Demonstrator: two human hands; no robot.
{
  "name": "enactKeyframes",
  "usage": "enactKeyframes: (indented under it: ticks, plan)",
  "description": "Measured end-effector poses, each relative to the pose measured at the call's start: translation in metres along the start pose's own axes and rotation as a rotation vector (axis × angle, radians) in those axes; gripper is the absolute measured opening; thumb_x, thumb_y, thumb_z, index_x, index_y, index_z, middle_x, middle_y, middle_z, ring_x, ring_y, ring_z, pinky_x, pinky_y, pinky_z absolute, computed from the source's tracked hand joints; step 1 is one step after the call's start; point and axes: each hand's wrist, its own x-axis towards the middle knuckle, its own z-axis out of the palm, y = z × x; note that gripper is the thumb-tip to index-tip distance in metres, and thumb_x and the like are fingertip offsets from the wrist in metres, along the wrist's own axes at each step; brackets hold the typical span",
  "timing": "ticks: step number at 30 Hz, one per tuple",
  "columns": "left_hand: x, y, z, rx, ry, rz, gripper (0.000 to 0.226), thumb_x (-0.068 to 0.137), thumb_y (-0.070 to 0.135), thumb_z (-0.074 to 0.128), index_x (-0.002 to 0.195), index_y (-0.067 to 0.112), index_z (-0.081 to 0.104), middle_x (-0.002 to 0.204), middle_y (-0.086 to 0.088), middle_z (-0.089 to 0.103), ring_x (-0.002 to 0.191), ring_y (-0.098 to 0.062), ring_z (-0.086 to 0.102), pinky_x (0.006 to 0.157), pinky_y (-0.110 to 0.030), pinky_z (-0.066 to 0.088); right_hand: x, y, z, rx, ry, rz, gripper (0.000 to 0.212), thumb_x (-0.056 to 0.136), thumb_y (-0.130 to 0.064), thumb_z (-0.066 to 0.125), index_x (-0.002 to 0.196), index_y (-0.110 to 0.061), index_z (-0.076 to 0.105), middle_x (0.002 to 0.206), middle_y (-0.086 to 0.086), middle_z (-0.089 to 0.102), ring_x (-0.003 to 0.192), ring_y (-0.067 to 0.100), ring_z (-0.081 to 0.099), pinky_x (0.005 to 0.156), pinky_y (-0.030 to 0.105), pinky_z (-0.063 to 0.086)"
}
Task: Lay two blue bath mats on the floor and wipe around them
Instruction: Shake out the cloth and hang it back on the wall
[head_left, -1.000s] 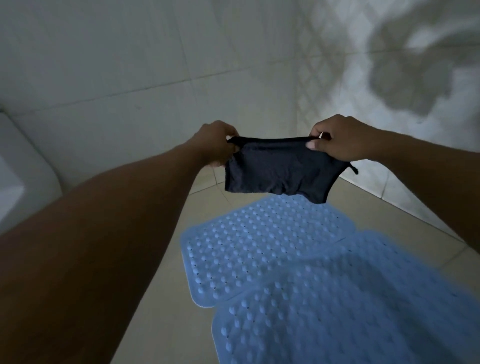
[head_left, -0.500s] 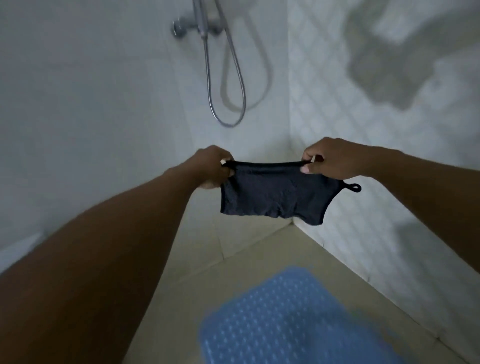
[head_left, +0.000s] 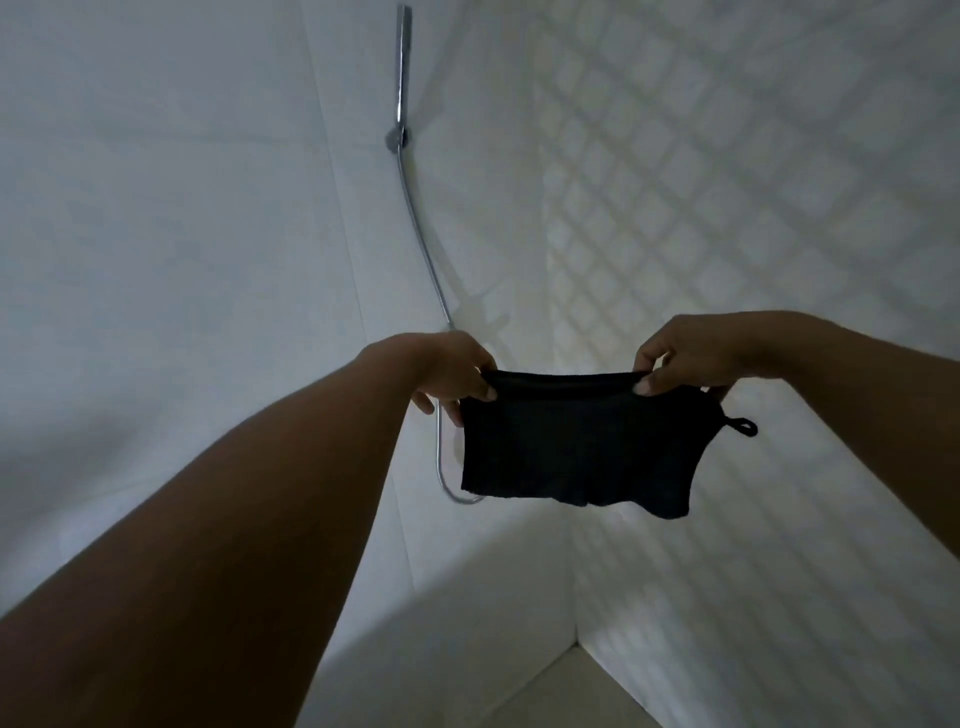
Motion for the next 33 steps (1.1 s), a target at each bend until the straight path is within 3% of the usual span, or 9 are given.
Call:
enactKeyframes:
  ticks: [6,11,16,21,26,30,33]
  plan:
    - [0.012,0.066,-0.021,0.025,0.037,0.071,0.013,0.102,0.022,0.059,0.113,0.029,0.059,0.091,0.005,0.07,0.078,-0.012,0.076,0.071,-0.034,0.056,-0.034,0.025,-0.06,-0.013,0.074,0.051,0.007,0.094,-0.025,0.07,0.096,-0.02,0.074,0.094,0.006,0.073,0.089,0.025,0.071,0.074,0.039,0.063]
    - [0.027,0.144,-0.034,0.009,0.032,0.142,0.013,0.102,0.021,0.058,0.113,0.028,0.059,0.096,0.007,0.068,0.088,-0.017,0.077,0.095,-0.047,0.056,-0.076,0.063,-0.118,-0.035,0.138,0.12,0.008,0.095,-0.023,0.068,0.099,-0.02,0.074,0.095,0.007,0.074,0.09,0.025,0.073,0.075,0.04,0.063]
    - [0.061,0.232,-0.029,-0.013,0.012,0.306,0.011,0.102,0.022,0.06,0.108,0.03,0.062,0.099,0.007,0.068,0.09,-0.018,0.077,0.095,-0.047,0.056,-0.126,0.113,-0.175,-0.083,0.237,0.248,0.006,0.094,-0.023,0.069,0.096,-0.022,0.075,0.096,0.008,0.074,0.09,0.026,0.073,0.075,0.04,0.063]
    - [0.094,0.329,-0.005,-0.025,-0.102,0.505,0.009,0.101,0.021,0.061,0.107,0.027,0.066,0.104,0.003,0.072,0.093,-0.02,0.077,0.098,-0.049,0.054,-0.193,0.169,-0.205,-0.07,0.299,0.499,0.009,0.095,-0.021,0.068,0.099,-0.019,0.075,0.1,0.011,0.075,0.097,0.031,0.073,0.086,0.05,0.061]
    - [0.114,0.436,0.014,0.035,-0.191,0.788,0.015,0.102,0.022,0.059,0.115,0.025,0.067,0.107,0.0,0.074,0.095,-0.02,0.076,0.098,-0.05,0.053,-0.275,0.2,-0.217,-0.058,0.455,0.753,0.008,0.095,-0.02,0.068,0.098,-0.016,0.075,0.092,0.009,0.076,0.094,0.032,0.073,0.084,0.049,0.062]
    - [0.104,0.518,0.04,0.026,-0.297,1.058,0.015,0.102,0.023,0.06,0.115,0.025,0.067,0.111,0.0,0.074,0.097,-0.019,0.076,0.096,-0.047,0.053,-0.356,0.195,-0.216,-0.046,0.587,1.015,0.007,0.093,-0.019,0.071,0.098,-0.018,0.075,0.084,0.006,0.079,0.085,0.029,0.076,0.082,0.047,0.063]
    - [0.077,0.569,0.066,0.012,-0.396,1.256,0.013,0.1,0.023,0.063,0.112,0.024,0.068,0.109,0.0,0.075,0.095,-0.021,0.076,0.097,-0.046,0.054,-0.414,0.171,-0.205,-0.071,0.666,1.21,0.011,0.093,-0.02,0.071,0.104,-0.019,0.074,0.094,0.008,0.077,0.087,0.028,0.076,0.084,0.047,0.062]
